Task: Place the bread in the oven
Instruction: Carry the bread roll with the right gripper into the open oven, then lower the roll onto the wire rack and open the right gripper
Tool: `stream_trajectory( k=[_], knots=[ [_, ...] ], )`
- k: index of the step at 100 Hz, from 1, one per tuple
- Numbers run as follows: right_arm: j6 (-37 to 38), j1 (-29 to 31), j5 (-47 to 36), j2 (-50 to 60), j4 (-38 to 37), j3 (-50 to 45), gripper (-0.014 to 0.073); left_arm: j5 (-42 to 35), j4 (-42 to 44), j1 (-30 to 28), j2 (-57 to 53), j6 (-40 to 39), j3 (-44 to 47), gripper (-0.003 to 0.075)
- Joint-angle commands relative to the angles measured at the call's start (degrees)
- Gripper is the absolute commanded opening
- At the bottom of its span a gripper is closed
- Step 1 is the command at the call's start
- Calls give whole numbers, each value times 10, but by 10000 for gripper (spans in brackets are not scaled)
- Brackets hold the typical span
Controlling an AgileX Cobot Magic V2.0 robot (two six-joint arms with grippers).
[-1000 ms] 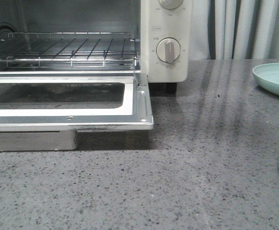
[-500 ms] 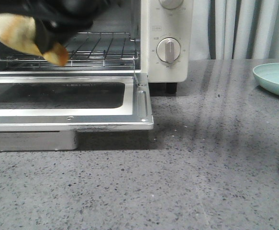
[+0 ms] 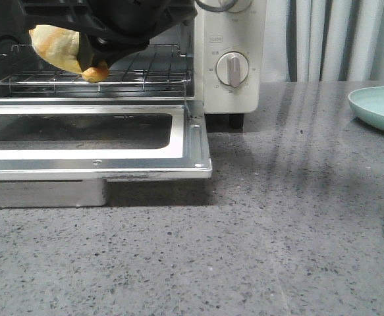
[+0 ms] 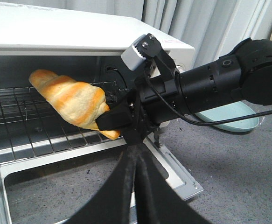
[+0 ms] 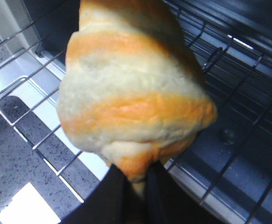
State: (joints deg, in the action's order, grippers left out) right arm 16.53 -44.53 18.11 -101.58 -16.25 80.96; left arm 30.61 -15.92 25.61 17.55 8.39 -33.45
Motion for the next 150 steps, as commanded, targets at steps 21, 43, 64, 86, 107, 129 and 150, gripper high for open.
stream_trajectory(
  k=[21,43,64,86,107,129,150],
  knots=[
    [6,12,-45,25,-26,18,585,-42,-11,-1,5,-2,-19,-21],
    [6,5,3,35,-20,18,642,-42,-10,-1,5,-2,-19,-21],
    [6,-33,62,61,-20,17,642,-42,-9,-1,5,-2,-19,-21],
    [6,-86,101,102,-24,16,549,-42,-6,-1,5,-2,-19,-21],
    [6,-111,162,186,-40,-16,-71,-61,23,-1,-24,-2,-20,-21],
    [7,-111,68,390,-95,-173,-67,-59,141,-1,-108,-7,-15,-21],
    [20,-84,26,629,-127,-392,-67,-30,164,-1,-124,-8,24,-21]
  ],
)
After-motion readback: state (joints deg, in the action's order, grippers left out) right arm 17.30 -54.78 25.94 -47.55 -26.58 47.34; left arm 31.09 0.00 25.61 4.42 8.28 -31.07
